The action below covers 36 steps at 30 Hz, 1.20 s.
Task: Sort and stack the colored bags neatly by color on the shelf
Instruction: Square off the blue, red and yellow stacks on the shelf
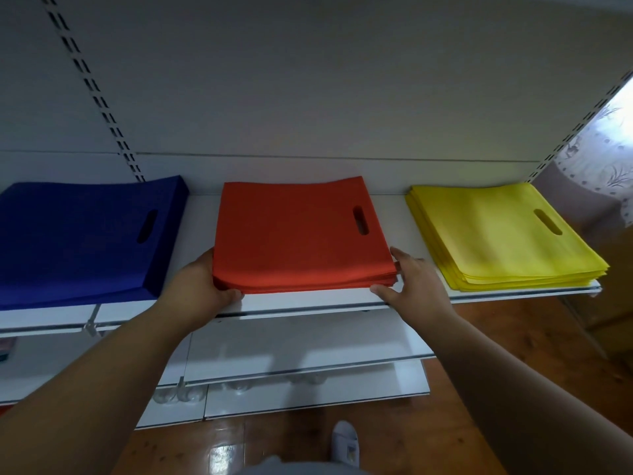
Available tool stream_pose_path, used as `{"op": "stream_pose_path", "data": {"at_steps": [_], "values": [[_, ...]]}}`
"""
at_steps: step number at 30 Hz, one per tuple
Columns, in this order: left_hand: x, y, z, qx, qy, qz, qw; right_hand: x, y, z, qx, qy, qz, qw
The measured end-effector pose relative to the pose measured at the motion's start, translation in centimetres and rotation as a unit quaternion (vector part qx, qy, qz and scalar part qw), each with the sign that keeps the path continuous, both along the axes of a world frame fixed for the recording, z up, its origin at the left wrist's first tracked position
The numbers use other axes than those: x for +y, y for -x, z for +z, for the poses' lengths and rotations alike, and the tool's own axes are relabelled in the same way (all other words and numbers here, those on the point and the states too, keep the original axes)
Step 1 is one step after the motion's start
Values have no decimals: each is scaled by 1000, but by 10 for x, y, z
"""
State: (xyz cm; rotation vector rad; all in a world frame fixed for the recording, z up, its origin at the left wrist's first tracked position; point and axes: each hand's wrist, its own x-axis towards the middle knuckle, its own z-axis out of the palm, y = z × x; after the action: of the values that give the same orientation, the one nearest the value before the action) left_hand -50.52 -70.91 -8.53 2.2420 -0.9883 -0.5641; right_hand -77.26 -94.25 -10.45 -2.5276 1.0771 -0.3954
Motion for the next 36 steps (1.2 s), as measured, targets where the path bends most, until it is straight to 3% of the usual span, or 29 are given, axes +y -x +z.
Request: {"op": "stream_pose_path", "data": {"at_steps": [7, 14, 21, 36], "values": [[2, -4, 0, 19, -3, -3, 1000, 6, -1, -21, -61, -35, -89, 994], [2, -2, 2, 15, -2, 6, 1000, 15, -8, -17, -94, -39, -93, 990], [4, 9, -6, 23, 15, 62, 998, 14, -5, -24, -95, -60, -99, 989], [3, 7, -8, 32, 8, 71, 997, 12, -14, -14, -91, -92, -136, 982]]}}
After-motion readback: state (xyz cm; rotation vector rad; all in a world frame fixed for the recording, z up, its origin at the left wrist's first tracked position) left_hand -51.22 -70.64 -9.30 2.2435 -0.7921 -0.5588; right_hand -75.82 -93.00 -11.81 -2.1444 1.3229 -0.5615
